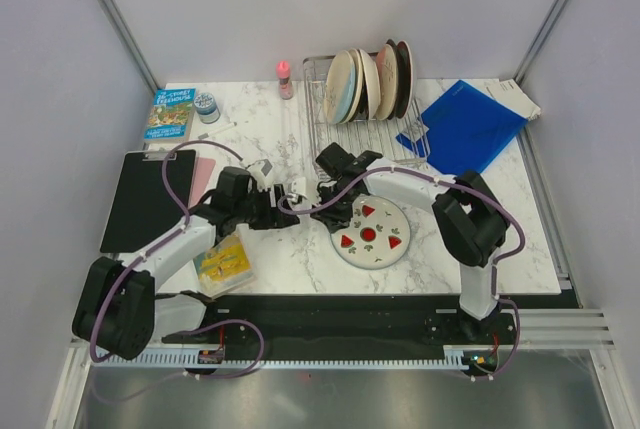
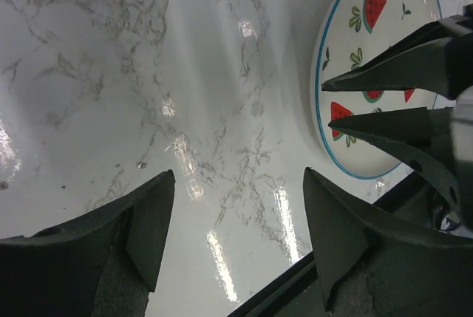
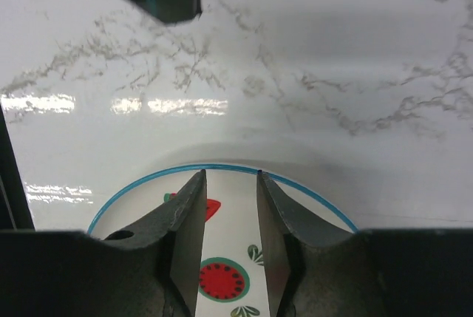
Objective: Load the plates into the dish rack
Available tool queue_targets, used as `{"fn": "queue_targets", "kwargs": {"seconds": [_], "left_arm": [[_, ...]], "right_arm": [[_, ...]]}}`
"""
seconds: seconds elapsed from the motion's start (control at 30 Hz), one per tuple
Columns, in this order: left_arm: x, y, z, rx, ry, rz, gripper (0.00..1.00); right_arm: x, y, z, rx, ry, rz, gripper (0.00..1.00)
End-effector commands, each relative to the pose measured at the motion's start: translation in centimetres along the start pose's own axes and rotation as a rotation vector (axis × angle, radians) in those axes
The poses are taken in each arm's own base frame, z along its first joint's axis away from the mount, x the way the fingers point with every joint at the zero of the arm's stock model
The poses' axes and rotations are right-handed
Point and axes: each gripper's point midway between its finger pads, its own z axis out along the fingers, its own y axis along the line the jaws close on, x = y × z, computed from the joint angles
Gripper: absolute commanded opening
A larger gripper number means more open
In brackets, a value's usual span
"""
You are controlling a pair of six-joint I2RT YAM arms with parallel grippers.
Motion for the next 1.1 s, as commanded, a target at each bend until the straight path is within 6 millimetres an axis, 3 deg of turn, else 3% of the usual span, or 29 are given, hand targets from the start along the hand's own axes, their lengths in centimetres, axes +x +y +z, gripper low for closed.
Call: {"fn": "queue_targets", "kwargs": {"seconds": [0.0,0.07,0.1,0.13,0.17,0.2,0.23,0.27,0.3,0.43,0.47,0.57,0.73,0.83,0.87,0.93,1.03,1.07], "left_arm": [[0.4,-1.6,0.6,0.082,0.029,-0.12,0.77],[0.7,-1.8,1.5,0.086,0.064,-0.169,0.77],[0.8,-1.8,1.9,0.085,0.077,-0.18,0.77],[0.9,-2.2,2.2,0.092,0.093,-0.193,0.77],[1.6,-1.9,2.9,0.081,0.128,-0.211,0.77],[1.2,-2.2,3.2,0.089,0.131,-0.21,0.76],[1.5,-2.7,3.6,0.1,0.148,-0.209,0.75],[2.0,-2.6,4.2,0.094,0.172,-0.216,0.73],[2.2,-2.9,4.5,0.096,0.181,-0.22,0.72],[3.4,-5.1,5.8,0.141,0.223,-0.202,0.69],[2.7,-5.9,6.1,0.167,0.207,-0.186,0.68],[3.1,-7.0,7.4,0.184,0.247,-0.178,0.68],[4.0,-7.6,9.6,0.163,0.3,-0.202,0.66],[4.5,-8.2,10.1,0.16,0.307,-0.207,0.5],[4.9,-7.9,10.1,0.156,0.316,-0.216,0.39],[5.3,-7.7,10.0,0.149,0.321,-0.224,0.33],[5.9,-7.9,9.5,0.192,0.338,-0.196,0.14],[6.5,-7.7,9.2,0.204,0.345,-0.196,0.02]], "right_arm": [[-4.2,-1.8,-2.4,0.089,-0.162,0.15,0.44],[-4.7,-2.3,-5.5,0.168,-0.247,0.252,0.47],[-2.4,-2.5,-6.1,0.187,-0.242,0.335,0.52],[-2.5,-2.3,-8.6,0.226,-0.296,0.36,0.55],[-1.8,-2.3,-9.7,0.24,-0.326,0.449,0.57],[1.0,-2.7,-10.4,0.263,-0.331,0.553,0.62],[1.3,-2.6,-12.6,0.299,-0.388,0.602,0.64],[2.3,-2.6,-13.4,0.314,-0.412,0.697,0.64],[4.5,-2.9,-14.0,0.34,-0.42,0.792,0.66],[7.8,-3.1,-16.3,0.386,-0.493,1.044,0.67],[8.5,-2.8,-15.9,0.359,-0.499,1.104,0.67],[10.5,-2.3,-15.0,0.32,-0.501,1.258,0.67],[13.6,-1.3,-13.5,0.309,-0.467,1.35,0.66],[14.9,-0.1,-12.0,0.244,-0.455,1.415,0.65],[15.3,0.5,-11.2,0.218,-0.444,1.442,0.65],[15.2,1.2,-10.2,0.15,-0.451,1.471,0.64],[14.9,1.9,-8.7,0.064,-0.485,1.483,0.64],[15.0,2.2,-8.3,0.049,-0.48,1.487,0.64]]}}
